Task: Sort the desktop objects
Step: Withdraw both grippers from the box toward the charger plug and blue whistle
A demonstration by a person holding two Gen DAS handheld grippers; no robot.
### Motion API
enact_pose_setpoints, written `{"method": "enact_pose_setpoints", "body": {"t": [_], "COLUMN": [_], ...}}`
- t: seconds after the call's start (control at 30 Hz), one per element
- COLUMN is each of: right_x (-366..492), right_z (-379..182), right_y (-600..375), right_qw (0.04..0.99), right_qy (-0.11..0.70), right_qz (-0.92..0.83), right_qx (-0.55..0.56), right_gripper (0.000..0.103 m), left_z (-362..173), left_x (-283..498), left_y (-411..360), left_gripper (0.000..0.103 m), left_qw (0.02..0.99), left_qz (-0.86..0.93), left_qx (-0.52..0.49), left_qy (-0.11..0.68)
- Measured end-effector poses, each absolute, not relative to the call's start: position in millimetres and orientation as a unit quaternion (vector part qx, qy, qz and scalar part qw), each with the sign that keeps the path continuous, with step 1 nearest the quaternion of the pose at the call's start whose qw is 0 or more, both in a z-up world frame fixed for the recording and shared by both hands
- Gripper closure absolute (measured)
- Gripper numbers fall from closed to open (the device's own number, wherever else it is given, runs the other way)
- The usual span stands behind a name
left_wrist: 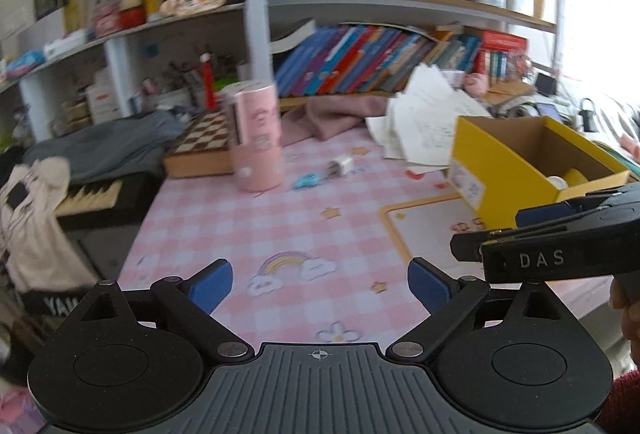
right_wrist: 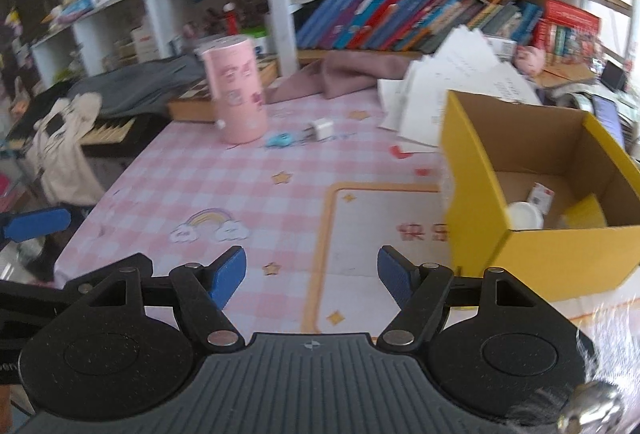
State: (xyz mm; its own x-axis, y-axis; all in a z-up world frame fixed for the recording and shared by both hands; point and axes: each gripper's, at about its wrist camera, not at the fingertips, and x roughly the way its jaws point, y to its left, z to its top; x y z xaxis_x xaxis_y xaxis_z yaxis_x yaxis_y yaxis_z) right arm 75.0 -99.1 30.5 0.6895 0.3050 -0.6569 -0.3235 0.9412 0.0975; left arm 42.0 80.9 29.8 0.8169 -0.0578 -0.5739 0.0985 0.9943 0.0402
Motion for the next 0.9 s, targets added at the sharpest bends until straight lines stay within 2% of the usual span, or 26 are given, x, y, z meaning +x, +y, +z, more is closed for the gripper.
{"method": "enact_pose_setpoints", "body": {"t": [0.4,0.9], "right_x": [112.0,222.3], "right_z": [19.3,22.4], "right_y": [-82.3,-90.8], "right_qw": [0.909,0.911], "right_qy": [0.371,0.37], "right_qz": [0.191,0.18], "right_qx": [-0.02,-0.023], "right_gripper": [0.031,0.031], "left_z": [22.1,8.1], "left_x": [67.3,163.9], "left_y": [85.8,69.6], "left_gripper": [0.007,0.007], "left_qw": [0.947,0.944], "left_qz": [-0.026,-0.064], "left_qx": [0.04,0.037], "left_qy": [0.317,0.321]}}
